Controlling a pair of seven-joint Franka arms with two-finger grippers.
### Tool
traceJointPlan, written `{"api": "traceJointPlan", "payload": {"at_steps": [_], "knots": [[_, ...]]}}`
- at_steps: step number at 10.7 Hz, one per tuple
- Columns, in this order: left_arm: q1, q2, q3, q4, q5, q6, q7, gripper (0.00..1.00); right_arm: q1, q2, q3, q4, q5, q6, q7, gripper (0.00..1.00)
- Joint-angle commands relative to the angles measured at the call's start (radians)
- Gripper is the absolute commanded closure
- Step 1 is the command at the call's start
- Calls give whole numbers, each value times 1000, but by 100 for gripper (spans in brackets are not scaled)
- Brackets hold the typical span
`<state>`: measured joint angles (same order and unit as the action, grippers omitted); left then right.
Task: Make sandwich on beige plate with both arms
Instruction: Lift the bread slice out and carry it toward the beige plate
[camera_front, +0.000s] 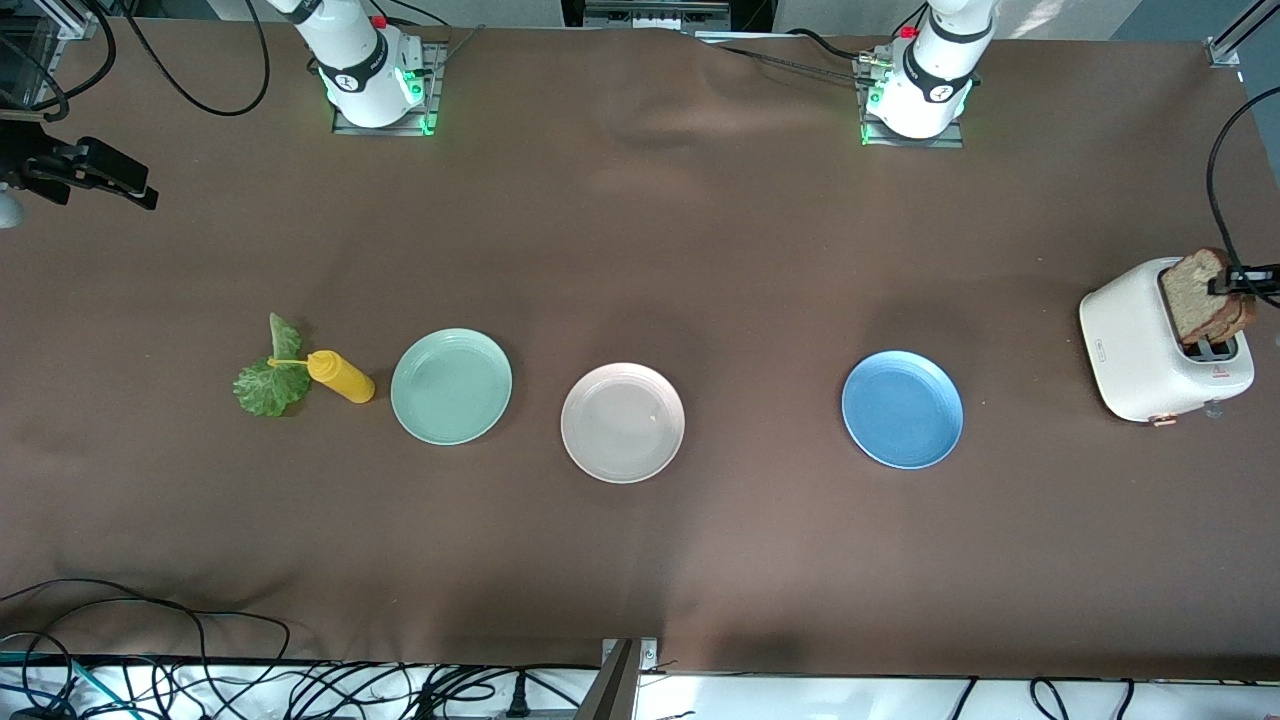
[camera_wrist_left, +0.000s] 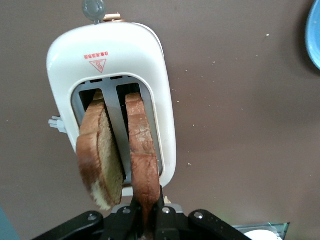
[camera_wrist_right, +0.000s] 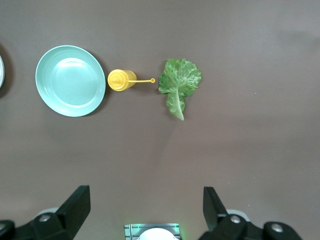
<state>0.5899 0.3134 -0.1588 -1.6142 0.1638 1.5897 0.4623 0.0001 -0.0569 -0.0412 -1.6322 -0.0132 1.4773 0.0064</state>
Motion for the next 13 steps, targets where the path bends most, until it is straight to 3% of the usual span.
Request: {"api": "traceJointPlan", "payload": {"at_steps": [1,6,9,13], "knots": [[-8,9,-10,133,-48,-153,26,100,-3,11,6,26,-7,-22,7,0],[-93,7,-39,157,-262,-206,-152,100,-3,11,6,26,-7,-18,7,0],[-181,33,-45,157,-488,-189,-322,100,-3,11,6,26,-8,-19,7,0],[-356,52,-45,74,-697,22,-528,100,-3,11,4,26,-7,-19,7,0]]}}
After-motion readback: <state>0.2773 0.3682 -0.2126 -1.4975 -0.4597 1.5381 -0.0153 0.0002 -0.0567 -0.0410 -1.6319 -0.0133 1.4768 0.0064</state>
